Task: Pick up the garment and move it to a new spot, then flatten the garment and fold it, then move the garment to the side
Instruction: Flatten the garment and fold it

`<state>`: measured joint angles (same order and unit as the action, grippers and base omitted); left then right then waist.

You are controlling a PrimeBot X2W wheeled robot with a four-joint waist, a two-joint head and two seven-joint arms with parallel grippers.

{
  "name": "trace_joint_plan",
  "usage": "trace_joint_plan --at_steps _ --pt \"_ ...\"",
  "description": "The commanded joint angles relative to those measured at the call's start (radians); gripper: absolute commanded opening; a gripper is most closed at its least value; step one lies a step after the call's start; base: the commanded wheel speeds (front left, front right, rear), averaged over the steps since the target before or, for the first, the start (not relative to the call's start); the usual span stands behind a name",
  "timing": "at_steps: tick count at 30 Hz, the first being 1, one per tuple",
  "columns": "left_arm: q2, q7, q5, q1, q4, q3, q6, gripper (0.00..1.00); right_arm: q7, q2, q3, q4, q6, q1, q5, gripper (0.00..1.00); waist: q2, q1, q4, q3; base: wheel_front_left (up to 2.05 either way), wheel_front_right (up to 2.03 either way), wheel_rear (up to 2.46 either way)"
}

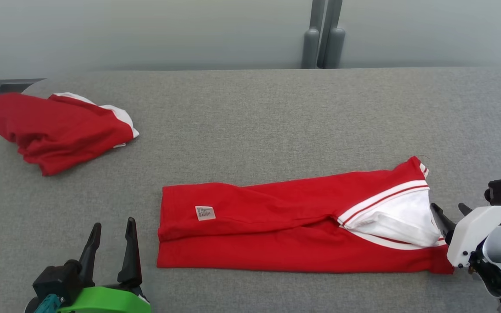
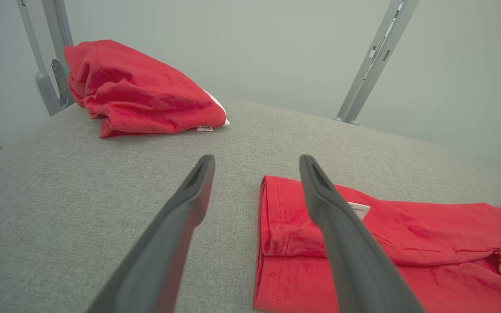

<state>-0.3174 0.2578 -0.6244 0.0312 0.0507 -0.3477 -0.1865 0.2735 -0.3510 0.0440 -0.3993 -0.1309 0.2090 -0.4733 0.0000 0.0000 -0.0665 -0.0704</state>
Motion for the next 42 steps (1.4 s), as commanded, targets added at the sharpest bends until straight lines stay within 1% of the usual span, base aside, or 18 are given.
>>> trace_joint_plan --at_steps 1,6,10,17,21,22,23,24,27,30,35,38,39,42 --pt "0.003 0.004 -0.001 0.007 0.001 0.004 -0.005 1.00 0.020 0.000 -0.002 -0.042 0.000 0.030 -0.016 1.00 0.0000 0.0000 -0.031 -0.015 0.00 0.00 0.00" --pt "0.011 0.005 -0.008 -0.012 0.006 0.008 0.010 1.00 0.059 0.001 0.005 -0.142 0.000 0.083 -0.052 1.00 0.0000 0.0000 -0.067 -0.028 0.00 0.00 0.00" --pt "0.015 0.007 -0.006 -0.016 0.008 0.013 0.009 1.00 0.077 0.001 0.025 -0.202 0.000 0.113 -0.079 1.00 0.0000 0.0000 -0.092 -0.033 0.00 0.00 0.00" --pt "0.025 0.007 -0.002 -0.013 0.012 0.021 0.010 1.00 0.118 -0.012 0.084 -0.255 0.000 0.126 -0.113 1.00 0.0000 0.0000 -0.119 -0.036 0.00 0.00 0.00" --pt "0.029 0.007 0.001 -0.006 0.012 0.027 0.013 1.00 0.129 -0.014 0.129 -0.264 0.000 0.130 -0.124 1.00 0.0000 0.0000 -0.124 -0.035 0.00 0.00 0.00" --pt "0.029 0.007 0.002 -0.005 0.013 0.029 0.014 1.00 0.129 -0.015 0.140 -0.264 0.000 0.130 -0.122 0.94 0.0000 0.0000 -0.123 -0.034 0.00 0.00 0.00" --pt "0.030 0.007 0.002 -0.004 0.014 0.031 0.014 1.00 0.125 -0.018 0.150 -0.264 0.000 0.131 -0.118 0.49 0.0000 0.0000 -0.123 -0.034 0.00 0.00 0.00" --pt "0.031 0.007 0.002 -0.003 0.015 0.034 0.016 1.00 0.120 -0.022 0.160 -0.266 0.000 0.132 -0.110 0.42 0.0000 0.0000 -0.121 -0.034 0.00 0.00 0.00" --pt "0.035 0.007 0.005 -0.003 0.019 0.040 0.020 1.00 0.082 -0.038 0.169 -0.291 0.001 0.151 -0.074 0.00 0.0000 0.0000 -0.111 -0.033 0.00 0.00 0.00" --pt "0.035 0.007 0.007 -0.001 0.022 0.044 0.021 1.00 0.039 -0.036 0.151 -0.310 0.002 0.175 -0.058 0.00 0.0000 0.0000 -0.099 -0.029 0.00 0.00 0.00" --pt "0.037 0.007 0.012 0.007 0.023 0.049 0.024 1.00 -0.021 -0.036 0.123 -0.313 0.001 0.214 -0.067 0.00 0.0000 0.0000 -0.065 -0.021 0.00 0.00 0.00" --pt "0.039 0.007 0.015 0.011 0.021 0.049 0.024 1.00 -0.031 -0.047 0.118 -0.294 0.001 0.222 -0.079 0.00 0.0000 0.0000 -0.039 -0.016 0.00 0.00 0.00" --pt "0.038 0.007 0.015 0.014 0.021 0.050 0.024 1.00 -0.025 -0.058 0.116 -0.278 0.001 0.226 -0.086 0.00 0.0000 0.0000 -0.019 -0.013 0.00 0.00 0.00" --pt "0.038 0.007 0.018 0.016 0.019 0.048 0.025 1.00 -0.009 -0.085 0.103 -0.258 0.001 0.225 -0.094 0.00 0.0000 0.0000 0.009 -0.011 0.00 0.00 0.00"
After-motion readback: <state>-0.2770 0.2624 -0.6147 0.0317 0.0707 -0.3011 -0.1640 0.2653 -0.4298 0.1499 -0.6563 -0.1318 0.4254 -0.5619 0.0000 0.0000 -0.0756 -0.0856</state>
